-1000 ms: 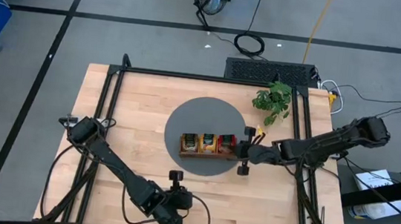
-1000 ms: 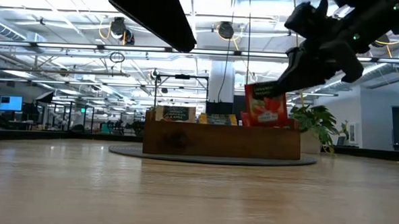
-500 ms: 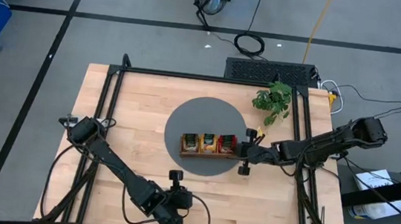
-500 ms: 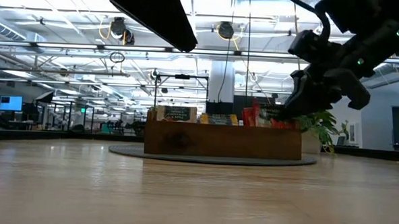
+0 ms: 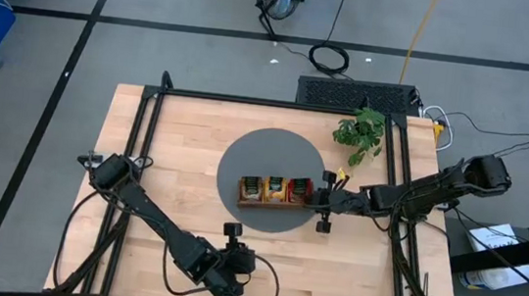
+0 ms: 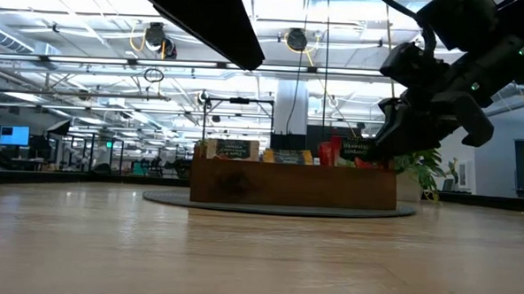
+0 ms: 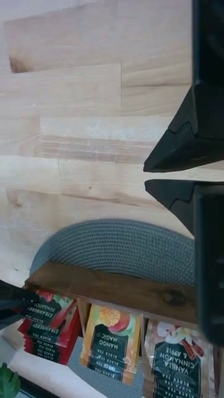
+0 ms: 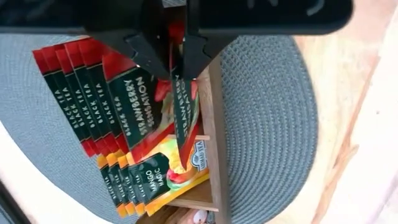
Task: Pick & Place Tea
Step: Put the strawberry tea sachet into the right compartment of the wooden organizer, then return to Home Position
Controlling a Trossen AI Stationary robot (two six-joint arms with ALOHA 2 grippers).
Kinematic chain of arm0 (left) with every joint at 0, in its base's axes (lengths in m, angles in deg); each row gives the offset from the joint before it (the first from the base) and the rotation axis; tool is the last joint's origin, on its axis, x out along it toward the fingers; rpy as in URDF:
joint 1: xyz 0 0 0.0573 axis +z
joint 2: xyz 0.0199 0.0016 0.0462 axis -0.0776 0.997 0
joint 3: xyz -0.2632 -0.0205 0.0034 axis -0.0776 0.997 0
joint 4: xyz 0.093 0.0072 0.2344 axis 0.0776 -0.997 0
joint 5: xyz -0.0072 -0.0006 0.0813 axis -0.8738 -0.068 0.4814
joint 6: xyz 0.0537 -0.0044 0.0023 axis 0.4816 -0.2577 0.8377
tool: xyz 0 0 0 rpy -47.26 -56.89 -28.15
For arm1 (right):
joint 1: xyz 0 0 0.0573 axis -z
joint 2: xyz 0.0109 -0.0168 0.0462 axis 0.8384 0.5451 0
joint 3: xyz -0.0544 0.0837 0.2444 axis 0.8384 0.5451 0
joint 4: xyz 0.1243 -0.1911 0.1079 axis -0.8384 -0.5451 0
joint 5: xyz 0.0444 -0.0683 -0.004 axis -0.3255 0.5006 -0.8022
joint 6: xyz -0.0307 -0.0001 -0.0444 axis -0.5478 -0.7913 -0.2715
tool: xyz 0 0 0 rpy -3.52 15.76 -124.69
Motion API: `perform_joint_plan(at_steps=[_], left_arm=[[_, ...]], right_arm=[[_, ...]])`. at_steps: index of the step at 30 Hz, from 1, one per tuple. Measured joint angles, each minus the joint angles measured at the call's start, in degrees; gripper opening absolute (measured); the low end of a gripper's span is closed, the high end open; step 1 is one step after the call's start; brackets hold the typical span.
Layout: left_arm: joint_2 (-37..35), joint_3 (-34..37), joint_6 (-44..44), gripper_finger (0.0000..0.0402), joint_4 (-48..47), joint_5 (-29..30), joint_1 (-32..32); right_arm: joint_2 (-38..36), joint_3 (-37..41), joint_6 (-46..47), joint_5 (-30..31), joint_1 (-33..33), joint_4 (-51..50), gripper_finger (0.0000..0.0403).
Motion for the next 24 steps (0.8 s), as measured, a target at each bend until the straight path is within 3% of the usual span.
perform_joint_plan(at_steps=[12, 19, 24], left_arm=[[0.0, 0.0, 0.4, 0.0005, -1.4, 0.0, 0.0], [-0.7, 0.0, 1.8, 0.0024, -3.4, -0.1, 0.0], [-5.7, 0.0, 2.3, 0.0015, -9.1, 0.8, 0.0]], right_arm=[[-0.6, 0.1, 1.4, 0.0, 0.0, 0.9, 0.0132], [-1.5, 0.1, 1.4, 0.0, 0.0, 3.5, 0.0149], [-7.9, 0.1, -1.7, 0.0, -0.5, 1.8, 0.0149]])
